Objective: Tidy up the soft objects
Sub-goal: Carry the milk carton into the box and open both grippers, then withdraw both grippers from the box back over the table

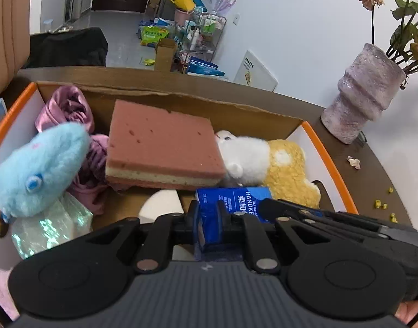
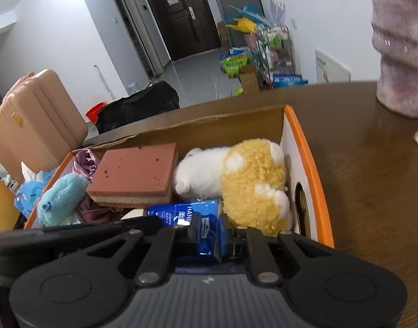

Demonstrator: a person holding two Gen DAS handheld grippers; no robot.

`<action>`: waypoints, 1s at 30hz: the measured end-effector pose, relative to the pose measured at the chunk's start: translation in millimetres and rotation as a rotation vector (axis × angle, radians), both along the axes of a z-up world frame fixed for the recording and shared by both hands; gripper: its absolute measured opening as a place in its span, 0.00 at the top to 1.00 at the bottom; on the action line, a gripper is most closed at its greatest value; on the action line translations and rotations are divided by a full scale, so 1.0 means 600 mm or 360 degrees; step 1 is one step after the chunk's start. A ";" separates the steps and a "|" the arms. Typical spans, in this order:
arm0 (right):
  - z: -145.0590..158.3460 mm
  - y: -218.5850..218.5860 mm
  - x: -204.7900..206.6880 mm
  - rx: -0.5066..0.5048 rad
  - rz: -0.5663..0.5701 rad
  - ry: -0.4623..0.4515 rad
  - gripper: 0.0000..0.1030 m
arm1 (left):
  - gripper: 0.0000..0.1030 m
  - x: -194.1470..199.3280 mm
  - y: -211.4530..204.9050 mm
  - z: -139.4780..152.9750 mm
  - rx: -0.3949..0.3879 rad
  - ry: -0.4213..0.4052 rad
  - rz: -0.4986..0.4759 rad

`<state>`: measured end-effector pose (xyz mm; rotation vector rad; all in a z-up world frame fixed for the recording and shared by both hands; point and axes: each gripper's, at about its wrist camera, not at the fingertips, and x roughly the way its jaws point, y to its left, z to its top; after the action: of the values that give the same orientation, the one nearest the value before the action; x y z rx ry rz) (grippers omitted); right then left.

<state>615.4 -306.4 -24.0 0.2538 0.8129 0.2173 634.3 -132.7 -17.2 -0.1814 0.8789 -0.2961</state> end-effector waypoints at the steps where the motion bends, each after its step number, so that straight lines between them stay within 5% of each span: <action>1: 0.003 0.005 -0.003 -0.0031 0.0006 -0.0002 0.88 | 0.88 -0.004 0.000 0.006 0.0028 -0.0019 -0.0013; 8: 0.087 -0.010 -0.048 -0.0107 -0.0026 -0.0155 0.85 | 0.86 -0.065 0.036 0.094 0.0134 -0.0199 0.0019; 10: 0.125 -0.019 -0.074 -0.0136 -0.0035 -0.0209 0.85 | 0.79 -0.091 0.051 0.127 0.0228 -0.0285 0.0051; 12: 0.161 -0.024 -0.102 -0.0182 -0.0055 -0.0279 0.84 | 0.57 -0.124 0.068 0.158 0.0336 -0.0400 0.0119; 13: 0.178 -0.026 -0.118 -0.0208 -0.0067 -0.0318 0.77 | 0.51 -0.142 0.076 0.172 0.0384 -0.0471 0.0152; 15: 0.204 -0.029 -0.153 -0.0266 -0.0102 -0.0430 0.50 | 0.07 -0.184 0.094 0.194 0.0445 -0.0647 0.0229; 16: 0.215 -0.029 -0.174 -0.0303 -0.0120 -0.0521 0.20 | 0.00 -0.206 0.104 0.201 0.0460 -0.0746 0.0270; 17: 0.223 -0.029 -0.195 -0.0337 -0.0136 -0.0620 0.01 | 0.00 -0.233 0.115 0.205 0.0457 -0.0873 0.0311; 21: 0.230 -0.014 -0.273 -0.0481 -0.0153 -0.0972 0.00 | 0.00 -0.298 0.131 0.201 0.0470 -0.1036 0.0309; 30: 0.234 0.007 -0.362 -0.0452 -0.0269 -0.1137 0.00 | 0.00 -0.390 0.155 0.201 0.0356 -0.1124 0.0356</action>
<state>397.9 -302.2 116.2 -0.0322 0.1059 0.0218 400.4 -39.8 103.6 0.0381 0.1828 -0.0377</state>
